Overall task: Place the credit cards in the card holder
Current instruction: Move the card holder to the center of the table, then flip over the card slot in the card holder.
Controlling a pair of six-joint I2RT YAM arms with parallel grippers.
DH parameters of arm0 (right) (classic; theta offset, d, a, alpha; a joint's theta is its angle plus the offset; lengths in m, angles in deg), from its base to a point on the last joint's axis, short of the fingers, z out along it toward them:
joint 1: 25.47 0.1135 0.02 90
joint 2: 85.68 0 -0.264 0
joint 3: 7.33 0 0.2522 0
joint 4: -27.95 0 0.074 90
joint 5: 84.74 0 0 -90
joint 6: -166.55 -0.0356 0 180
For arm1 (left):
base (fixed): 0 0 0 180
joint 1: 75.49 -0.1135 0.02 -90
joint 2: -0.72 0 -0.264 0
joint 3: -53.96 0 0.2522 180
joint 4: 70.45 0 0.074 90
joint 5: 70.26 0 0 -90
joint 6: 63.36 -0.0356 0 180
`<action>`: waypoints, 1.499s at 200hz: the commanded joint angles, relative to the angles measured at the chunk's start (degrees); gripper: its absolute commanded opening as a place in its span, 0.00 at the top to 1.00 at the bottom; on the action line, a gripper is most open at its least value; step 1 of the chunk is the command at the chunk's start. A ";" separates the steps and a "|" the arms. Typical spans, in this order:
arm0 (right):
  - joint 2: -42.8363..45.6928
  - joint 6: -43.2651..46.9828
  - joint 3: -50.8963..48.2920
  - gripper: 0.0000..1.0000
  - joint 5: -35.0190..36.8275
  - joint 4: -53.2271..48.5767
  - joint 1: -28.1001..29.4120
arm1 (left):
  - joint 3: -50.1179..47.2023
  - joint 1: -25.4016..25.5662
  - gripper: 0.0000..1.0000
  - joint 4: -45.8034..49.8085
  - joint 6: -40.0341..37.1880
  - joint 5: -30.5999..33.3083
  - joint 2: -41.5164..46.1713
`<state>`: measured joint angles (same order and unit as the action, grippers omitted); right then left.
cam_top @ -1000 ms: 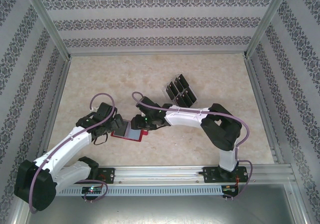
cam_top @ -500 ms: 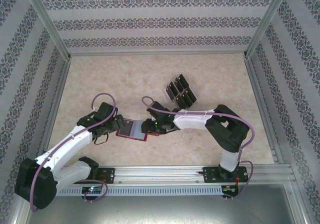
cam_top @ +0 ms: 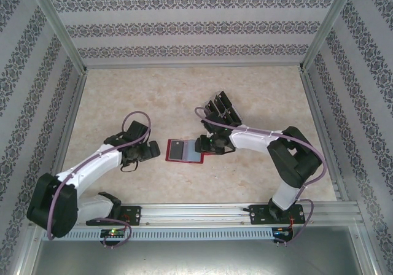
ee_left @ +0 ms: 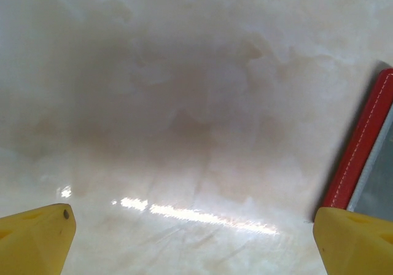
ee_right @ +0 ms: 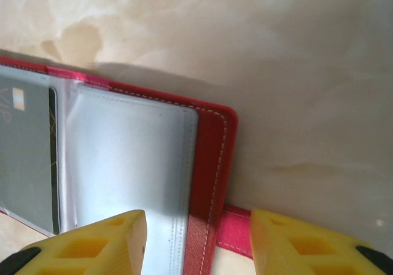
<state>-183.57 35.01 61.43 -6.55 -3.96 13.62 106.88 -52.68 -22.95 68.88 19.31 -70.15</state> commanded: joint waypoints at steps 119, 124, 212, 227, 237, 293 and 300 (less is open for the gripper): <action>-0.47 -3.59 3.20 0.54 1.29 0.60 2.73 | 14.67 3.93 0.00 -5.90 -12.66 -1.54 -22.39; -0.60 -3.62 3.30 0.54 1.21 0.58 2.68 | 14.59 3.96 0.00 -6.11 -12.62 -1.55 -22.69; -4.90 -3.82 5.10 0.55 0.54 1.92 4.50 | 12.42 4.17 0.00 -8.04 -12.19 -1.38 -24.09; -5.75 -3.94 5.38 0.55 0.34 2.15 4.76 | 12.09 4.17 0.00 -8.33 -12.09 -1.52 -24.30; -6.01 -4.14 5.42 0.55 0.20 2.39 4.86 | 11.89 4.22 0.00 -8.47 -12.01 -1.51 -24.53; -6.22 -4.30 6.61 0.55 -0.36 2.61 5.92 | 10.99 4.39 0.00 -9.52 -11.66 -1.85 -25.26; -6.40 -4.34 6.91 0.55 -0.49 2.67 6.12 | 11.02 4.35 0.00 -9.62 -11.61 -1.87 -25.36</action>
<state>-188.71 31.45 66.46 -6.22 -1.62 18.71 119.38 -49.03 -30.65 57.89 17.52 -93.54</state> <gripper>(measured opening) 0.449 0.999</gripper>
